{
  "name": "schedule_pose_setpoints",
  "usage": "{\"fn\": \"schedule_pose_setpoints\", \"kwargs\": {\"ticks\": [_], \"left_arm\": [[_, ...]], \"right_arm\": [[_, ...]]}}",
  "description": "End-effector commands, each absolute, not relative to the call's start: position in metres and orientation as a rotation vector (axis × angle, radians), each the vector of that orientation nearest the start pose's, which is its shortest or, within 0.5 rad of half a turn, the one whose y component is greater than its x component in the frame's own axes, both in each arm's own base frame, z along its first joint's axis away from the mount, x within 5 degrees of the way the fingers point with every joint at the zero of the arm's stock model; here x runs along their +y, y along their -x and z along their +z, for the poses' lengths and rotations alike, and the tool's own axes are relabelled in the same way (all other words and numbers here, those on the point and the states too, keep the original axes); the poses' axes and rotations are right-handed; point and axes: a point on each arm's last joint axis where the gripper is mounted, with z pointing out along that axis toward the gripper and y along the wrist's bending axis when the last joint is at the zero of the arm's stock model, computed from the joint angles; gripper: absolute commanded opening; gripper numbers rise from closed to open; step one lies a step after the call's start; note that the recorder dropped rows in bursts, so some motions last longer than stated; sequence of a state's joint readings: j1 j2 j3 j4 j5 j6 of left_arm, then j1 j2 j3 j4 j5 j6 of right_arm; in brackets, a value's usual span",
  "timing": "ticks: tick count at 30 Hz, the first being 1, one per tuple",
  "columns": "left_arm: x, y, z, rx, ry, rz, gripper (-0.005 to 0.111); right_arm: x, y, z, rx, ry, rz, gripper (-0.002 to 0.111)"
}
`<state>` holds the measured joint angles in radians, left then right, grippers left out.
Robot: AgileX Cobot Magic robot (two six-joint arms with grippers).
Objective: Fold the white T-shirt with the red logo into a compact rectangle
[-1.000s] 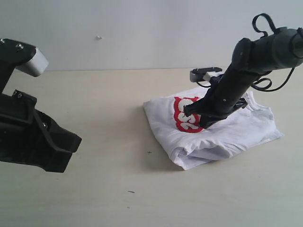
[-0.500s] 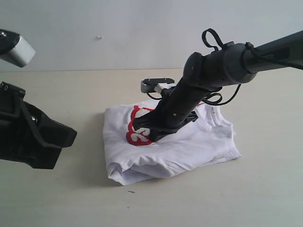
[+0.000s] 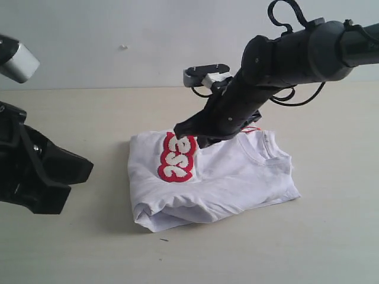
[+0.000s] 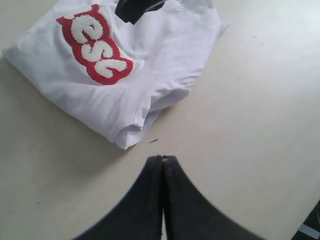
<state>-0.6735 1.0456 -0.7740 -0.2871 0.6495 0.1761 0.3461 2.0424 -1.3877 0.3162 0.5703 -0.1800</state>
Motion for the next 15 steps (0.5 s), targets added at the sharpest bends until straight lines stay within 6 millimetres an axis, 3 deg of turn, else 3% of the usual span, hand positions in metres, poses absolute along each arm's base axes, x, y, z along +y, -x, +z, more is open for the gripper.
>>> {"fn": "schedule_pose_setpoints", "kwargs": {"ticks": [1, 7, 11, 15], "left_arm": [[-0.136, -0.145, 0.306, 2.243, -0.834, -0.537, 0.0], [-0.133, -0.141, 0.312, 2.209, -0.825, -0.541, 0.0], [-0.132, -0.14, 0.314, 2.201, -0.82, -0.548, 0.0], [-0.132, -0.14, 0.314, 2.201, -0.82, -0.548, 0.0]], "right_arm": [[0.154, -0.38, 0.132, 2.785, 0.441, 0.291, 0.0], [0.171, -0.352, 0.107, 2.834, 0.54, 0.295, 0.0], [0.201, -0.341, 0.092, 2.831, 0.598, 0.348, 0.0], [0.233, -0.338, 0.102, 2.758, 0.691, 0.379, 0.0]]}}
